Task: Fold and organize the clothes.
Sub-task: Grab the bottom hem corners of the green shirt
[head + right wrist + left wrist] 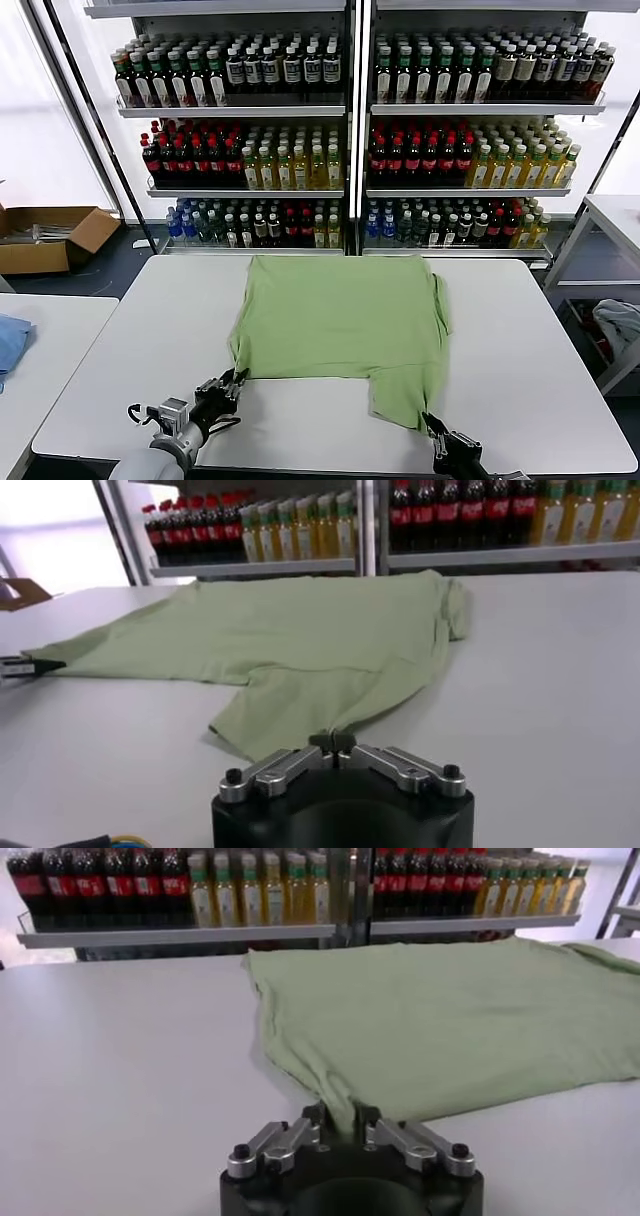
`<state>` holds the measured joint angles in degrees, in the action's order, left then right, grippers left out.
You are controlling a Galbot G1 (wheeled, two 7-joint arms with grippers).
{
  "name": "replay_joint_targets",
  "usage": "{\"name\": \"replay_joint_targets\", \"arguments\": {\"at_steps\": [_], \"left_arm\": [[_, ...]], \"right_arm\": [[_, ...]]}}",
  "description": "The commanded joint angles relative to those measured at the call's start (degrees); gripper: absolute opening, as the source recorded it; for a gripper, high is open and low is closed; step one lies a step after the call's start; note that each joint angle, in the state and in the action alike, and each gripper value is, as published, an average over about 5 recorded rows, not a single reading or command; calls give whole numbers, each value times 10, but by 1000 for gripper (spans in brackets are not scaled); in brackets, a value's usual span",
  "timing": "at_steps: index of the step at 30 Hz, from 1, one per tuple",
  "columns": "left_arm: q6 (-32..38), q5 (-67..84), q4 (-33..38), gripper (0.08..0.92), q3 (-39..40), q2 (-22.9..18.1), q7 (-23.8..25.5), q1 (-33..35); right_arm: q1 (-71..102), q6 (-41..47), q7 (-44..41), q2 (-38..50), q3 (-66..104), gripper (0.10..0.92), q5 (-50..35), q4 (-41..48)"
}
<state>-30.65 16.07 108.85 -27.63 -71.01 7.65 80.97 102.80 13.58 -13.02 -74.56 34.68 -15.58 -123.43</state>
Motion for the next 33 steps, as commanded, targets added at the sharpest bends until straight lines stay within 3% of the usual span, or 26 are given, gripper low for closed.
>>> {"name": "replay_joint_targets", "arguments": {"at_steps": [1, 6, 16, 26, 29, 33], "left_arm": [[6, -1, -1, 111, 3, -2, -8, 2], [16, 4, 20, 89, -1, -9, -22, 11], [13, -10, 154, 84, -35, -18, -30, 115], [18, -23, 246, 84, -97, -64, -34, 237], [24, -26, 240, 84, -96, -73, -32, 242], [23, -35, 224, 84, -80, -71, -31, 220]], "right_arm": [[-1, -11, -4, -2, -1, 107, -3, -2], [9, -35, -20, 2, 3, 107, -3, -4], [118, -100, -39, 0, 38, 107, -15, -66], [234, -256, -12, 29, 62, 116, -6, -83], [224, -240, 9, 30, 60, 172, 6, -70], [167, -148, 50, 23, 43, 285, 19, -56]]}}
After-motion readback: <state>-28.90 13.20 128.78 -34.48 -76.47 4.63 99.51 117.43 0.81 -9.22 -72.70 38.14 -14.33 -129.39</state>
